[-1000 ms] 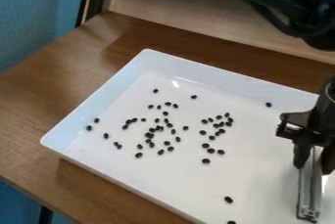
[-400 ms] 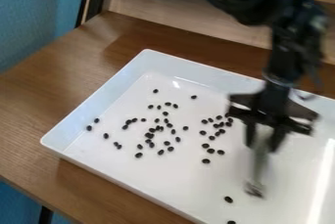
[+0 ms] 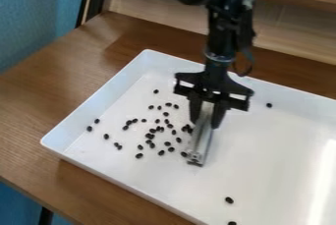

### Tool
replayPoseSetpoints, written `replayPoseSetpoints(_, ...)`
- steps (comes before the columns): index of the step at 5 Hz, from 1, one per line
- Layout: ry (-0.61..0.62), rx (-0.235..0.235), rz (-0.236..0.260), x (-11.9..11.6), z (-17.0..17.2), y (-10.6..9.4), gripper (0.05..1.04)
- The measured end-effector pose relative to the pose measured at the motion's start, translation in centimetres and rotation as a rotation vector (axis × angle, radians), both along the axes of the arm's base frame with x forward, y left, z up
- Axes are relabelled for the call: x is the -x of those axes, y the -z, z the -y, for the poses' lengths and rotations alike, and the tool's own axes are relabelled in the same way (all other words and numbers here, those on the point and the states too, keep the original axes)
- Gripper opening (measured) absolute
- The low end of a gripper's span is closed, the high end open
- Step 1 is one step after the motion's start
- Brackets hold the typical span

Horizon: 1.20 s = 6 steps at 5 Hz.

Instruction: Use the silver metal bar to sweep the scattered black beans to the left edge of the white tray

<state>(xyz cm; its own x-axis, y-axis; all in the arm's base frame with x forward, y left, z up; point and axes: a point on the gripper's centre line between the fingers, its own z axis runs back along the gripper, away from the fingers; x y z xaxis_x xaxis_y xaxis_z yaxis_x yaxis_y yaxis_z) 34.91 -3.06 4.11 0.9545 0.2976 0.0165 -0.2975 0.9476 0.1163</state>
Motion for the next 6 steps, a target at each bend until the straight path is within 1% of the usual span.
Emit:
replayPoseSetpoints(1,-0.013,-0.004,-0.009,0.7,-3.4,0.0,0.371)
replayPoseSetpoints(2,0.017,-0.007,-0.007,1.8,-6.0,0.0,0.371)
replayPoseSetpoints(3,0.032,-0.003,-0.014,3.4,-9.6,-0.1,0.371)
replayPoseSetpoints(4,0.050,0.016,-0.016,3.9,-11.0,-0.5,0.371)
replayPoseSetpoints(5,0.043,0.038,-0.011,4.0,-9.3,-1.8,0.371)
replayPoseSetpoints(6,0.093,0.083,0.007,3.5,-4.0,-4.1,0.371)
